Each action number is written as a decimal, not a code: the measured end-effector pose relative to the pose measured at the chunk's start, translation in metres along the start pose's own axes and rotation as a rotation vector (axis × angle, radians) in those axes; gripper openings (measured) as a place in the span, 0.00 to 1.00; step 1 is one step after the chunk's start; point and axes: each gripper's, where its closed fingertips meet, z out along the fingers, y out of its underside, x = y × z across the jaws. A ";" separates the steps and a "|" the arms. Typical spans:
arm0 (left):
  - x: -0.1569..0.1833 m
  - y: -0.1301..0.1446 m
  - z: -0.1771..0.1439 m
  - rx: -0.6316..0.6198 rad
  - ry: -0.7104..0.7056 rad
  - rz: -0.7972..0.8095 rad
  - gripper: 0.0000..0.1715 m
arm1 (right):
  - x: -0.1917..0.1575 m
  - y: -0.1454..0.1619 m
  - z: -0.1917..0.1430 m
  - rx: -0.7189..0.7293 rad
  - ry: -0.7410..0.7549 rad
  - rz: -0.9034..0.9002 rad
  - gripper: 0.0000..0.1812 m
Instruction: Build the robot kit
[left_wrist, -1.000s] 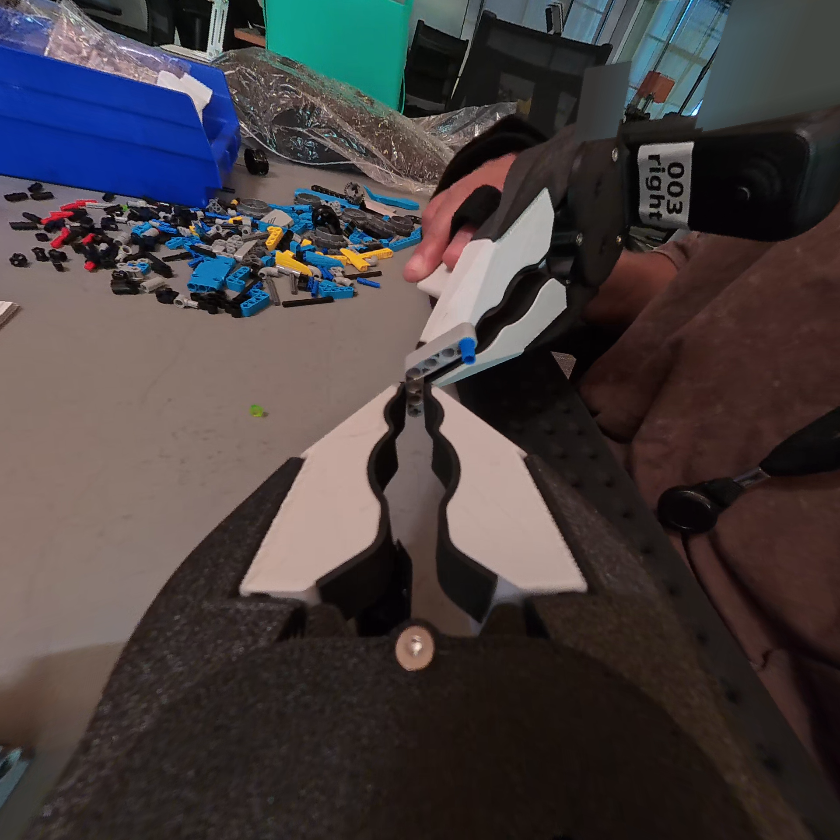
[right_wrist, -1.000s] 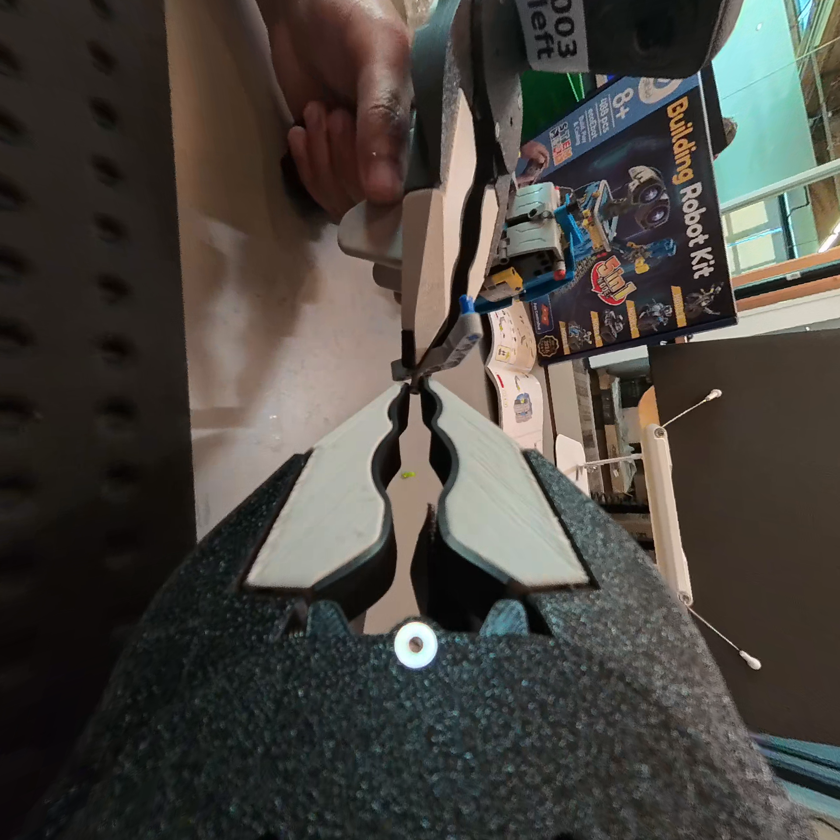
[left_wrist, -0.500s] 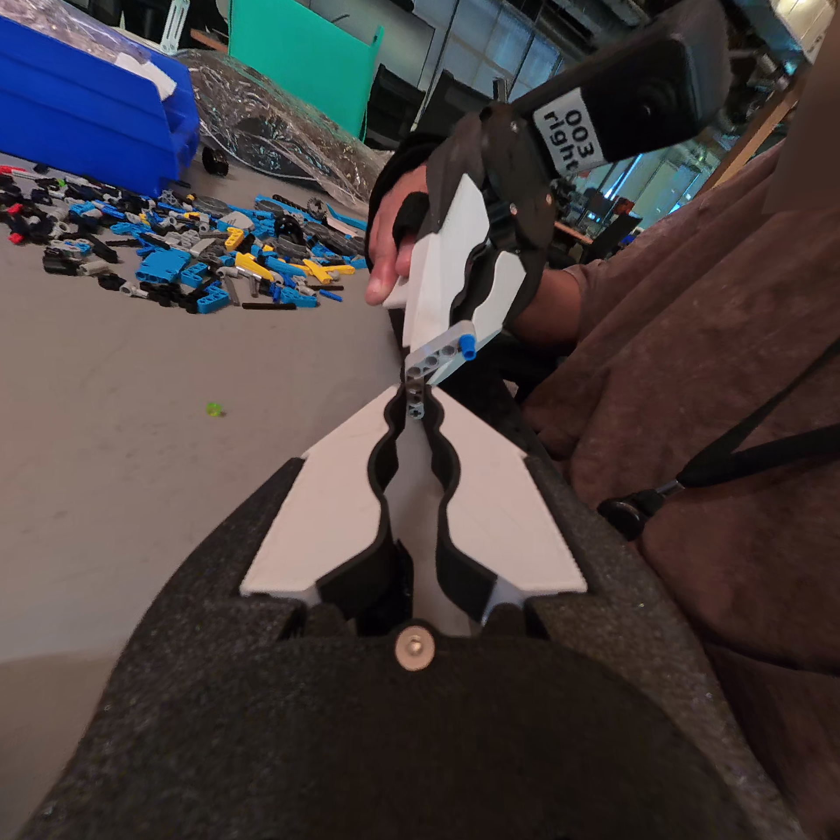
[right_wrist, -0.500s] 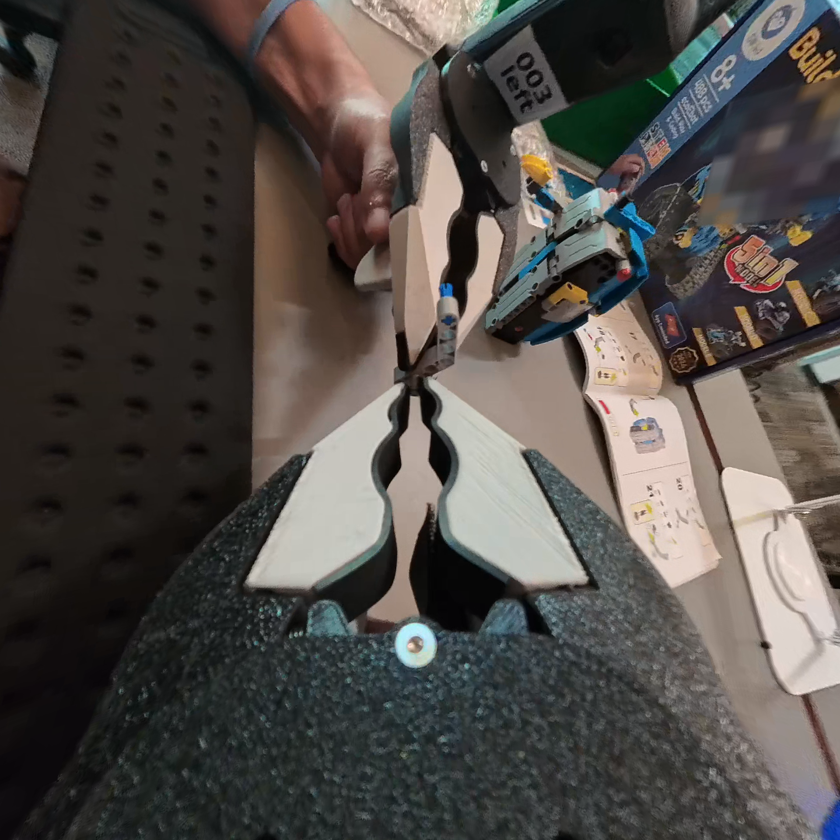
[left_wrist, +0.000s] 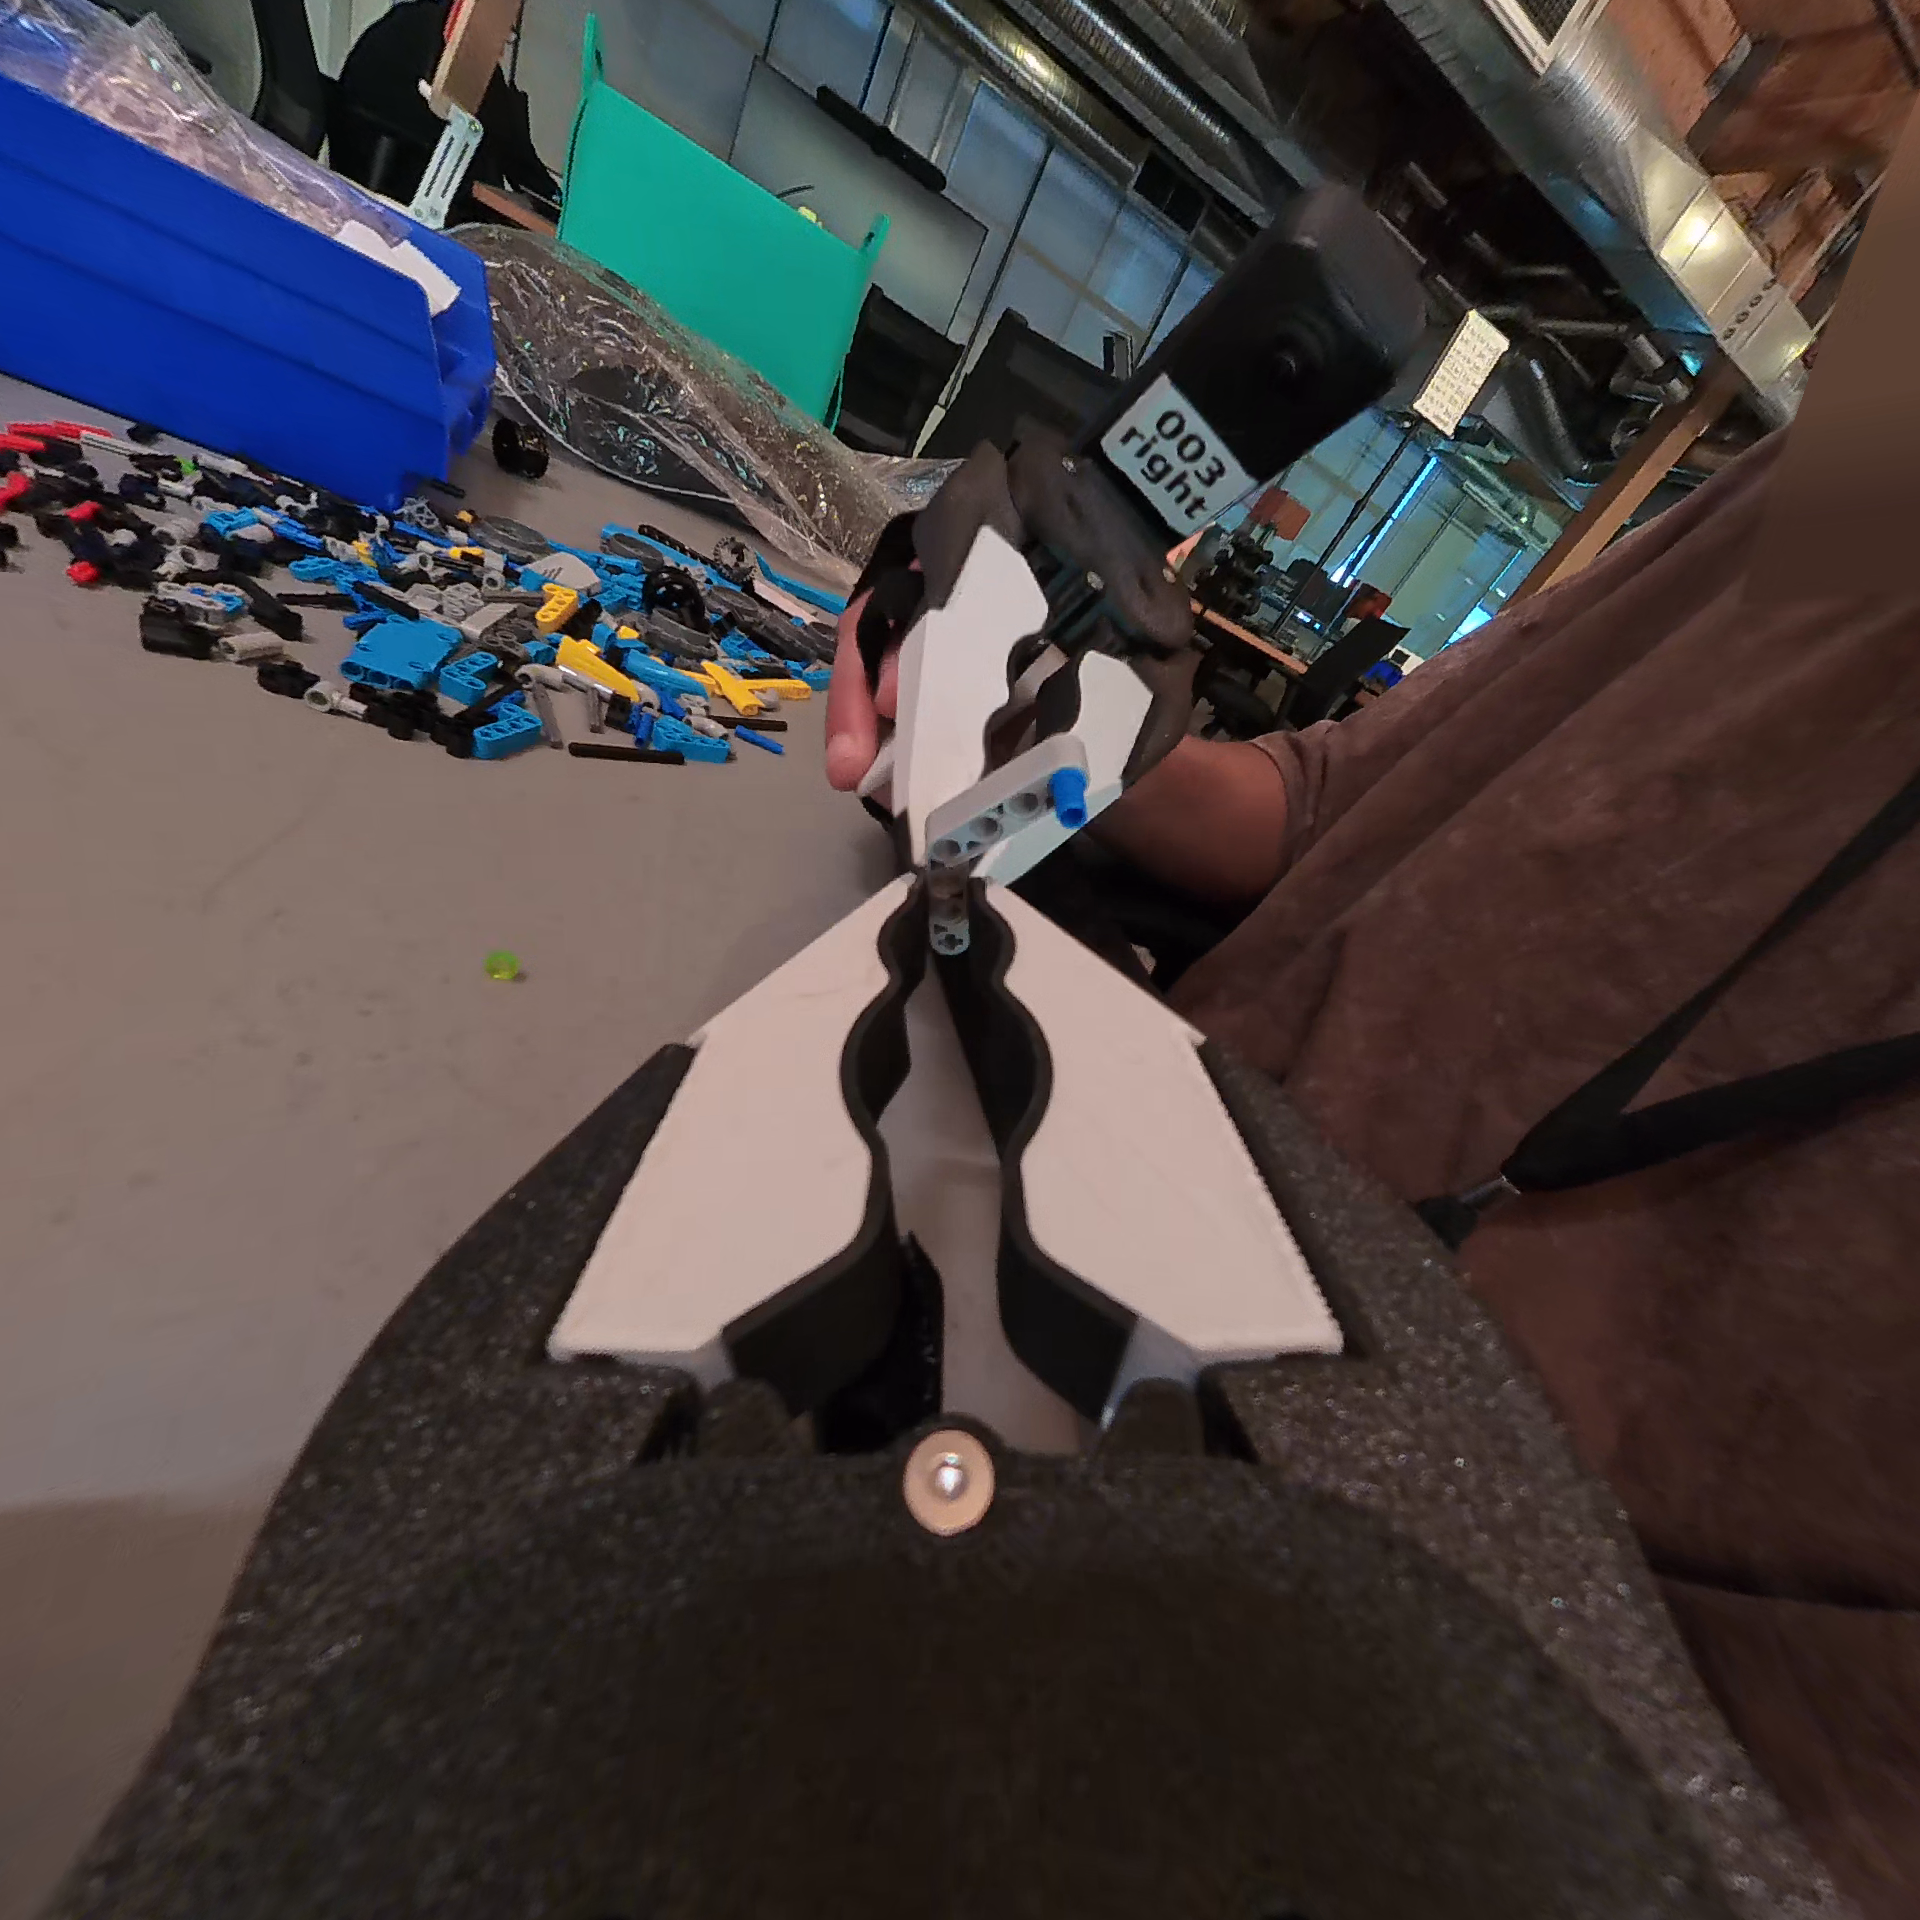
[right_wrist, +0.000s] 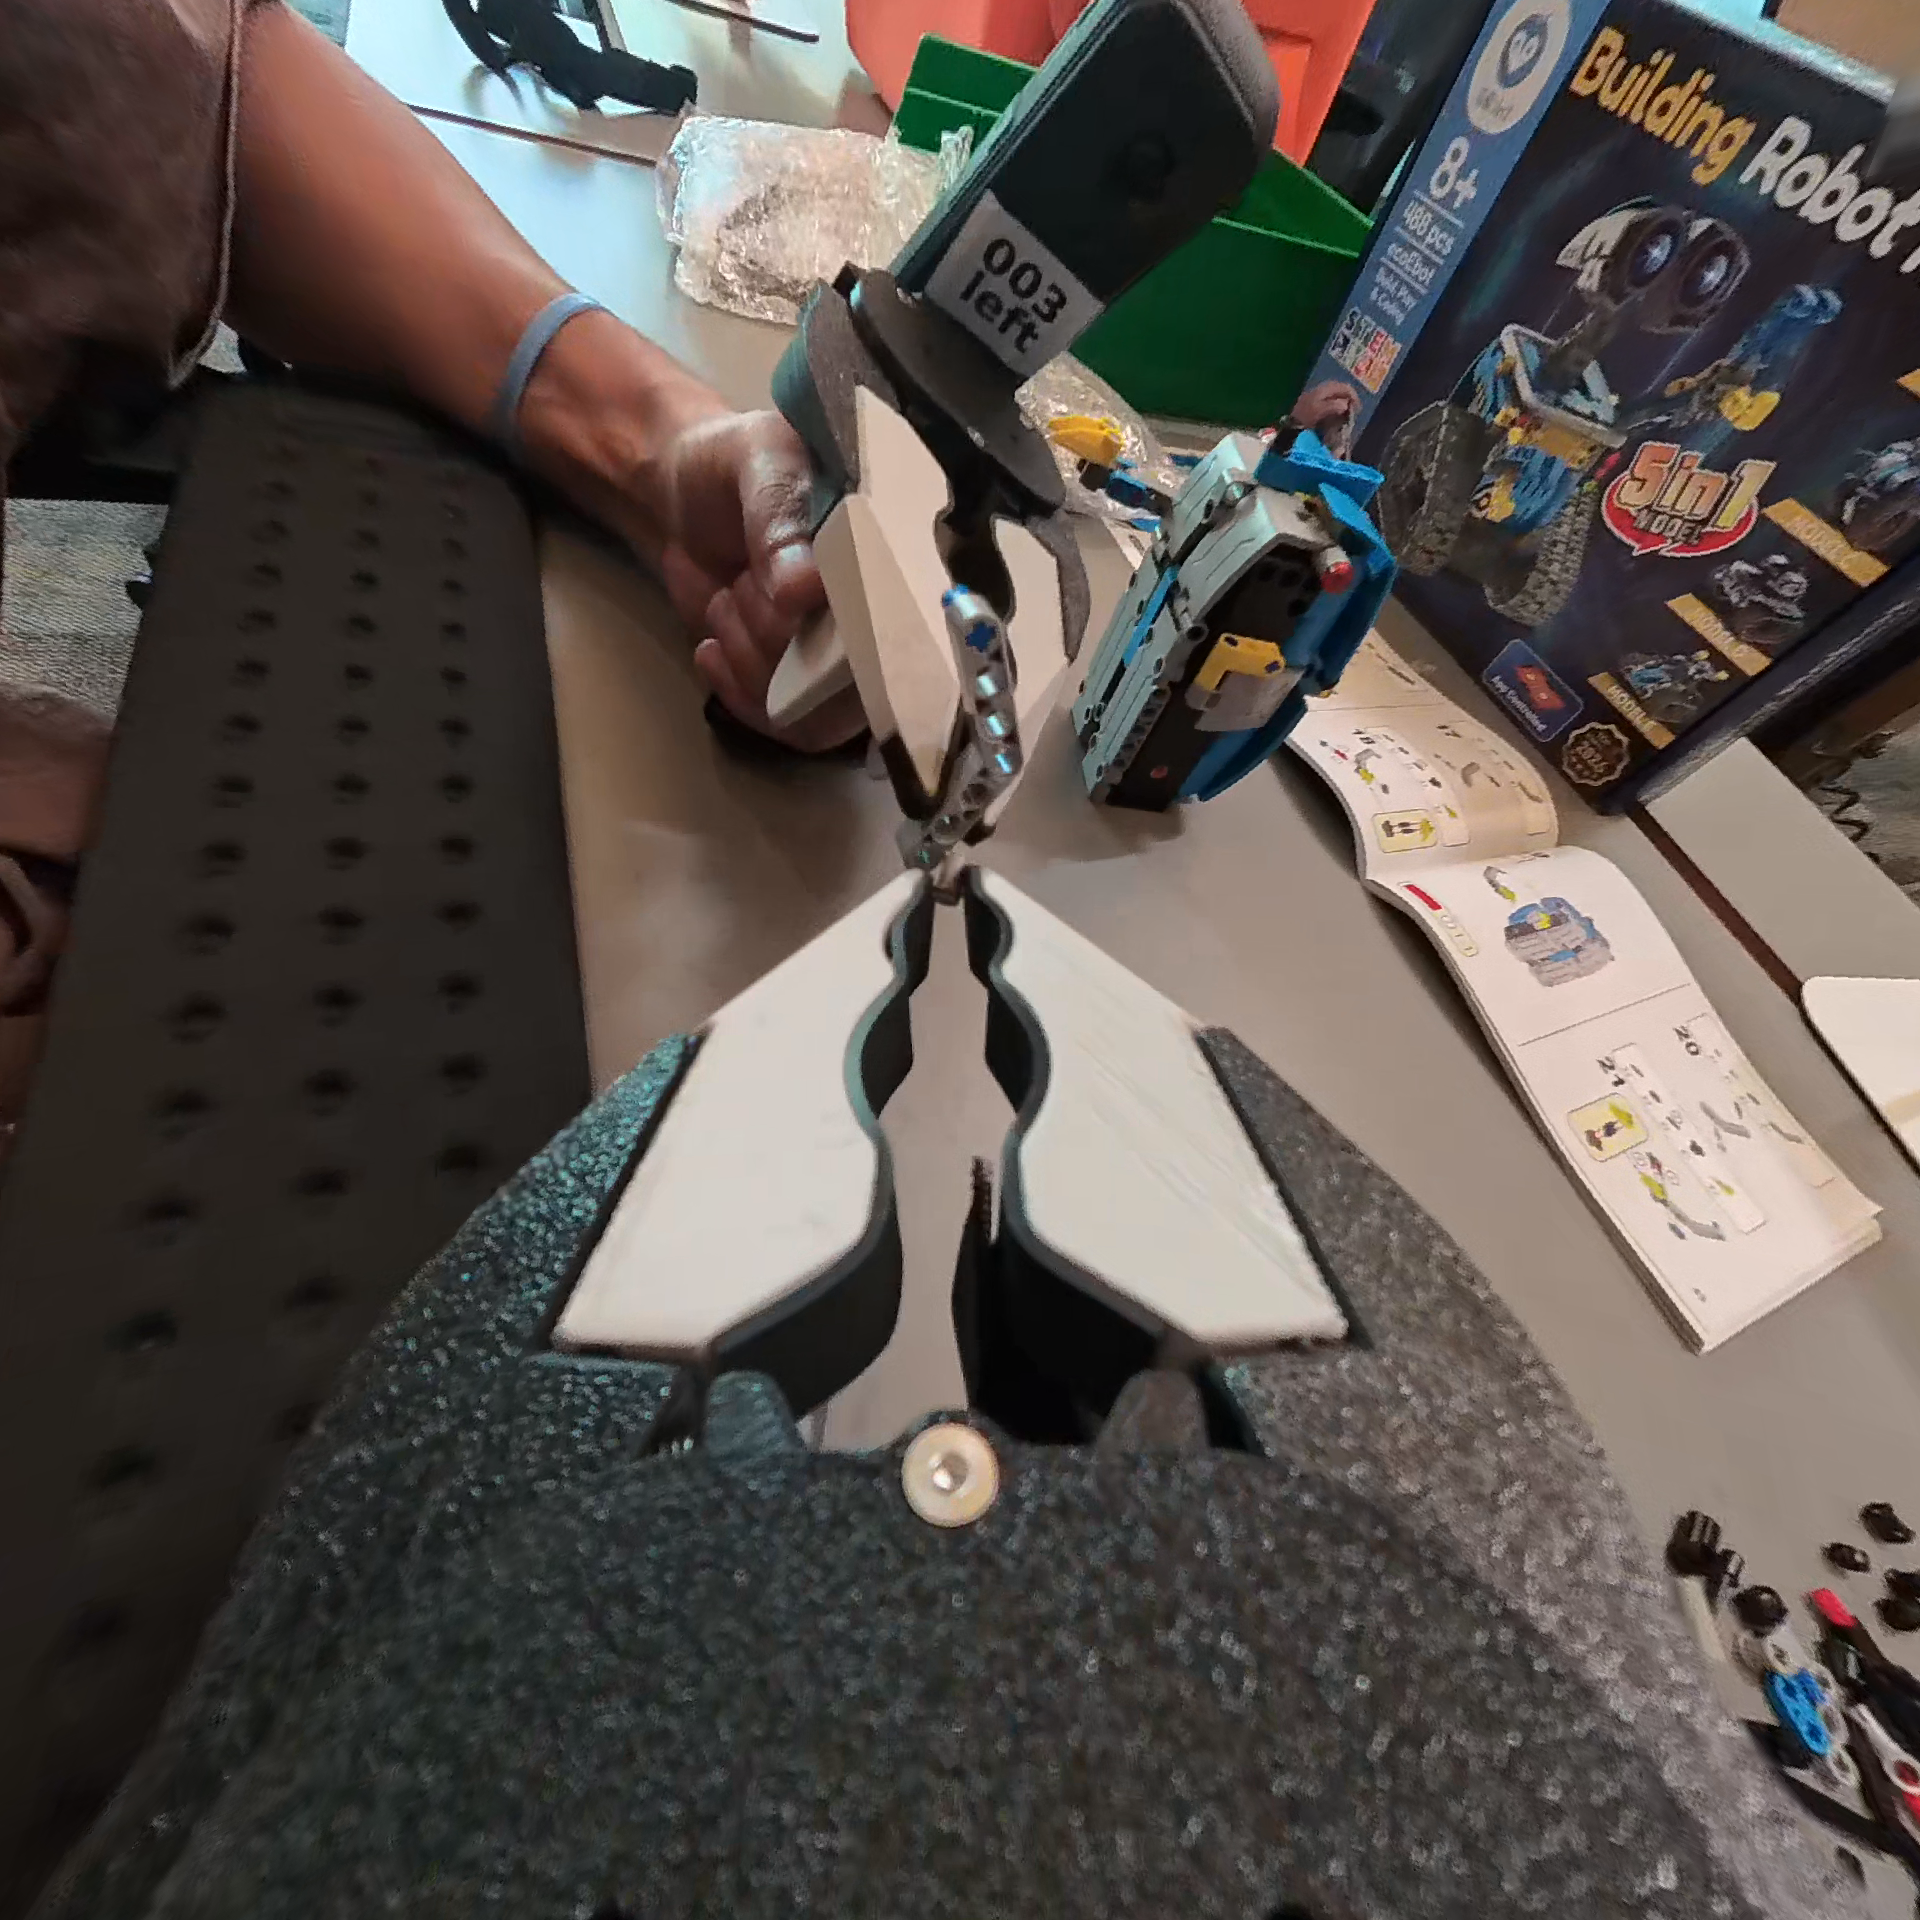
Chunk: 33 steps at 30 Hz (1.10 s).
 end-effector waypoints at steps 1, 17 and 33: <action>0.000 0.000 0.000 -0.001 -0.001 0.003 0.04 | 0.002 0.001 0.000 -0.004 0.011 -0.007 0.03; -0.023 0.020 0.003 -0.161 -0.213 0.100 0.04 | 0.008 0.102 0.001 -0.368 -0.121 0.092 0.06; -0.025 0.020 0.000 -0.137 -0.153 -0.045 0.04 | 0.004 0.059 0.001 -0.213 -0.114 0.069 0.03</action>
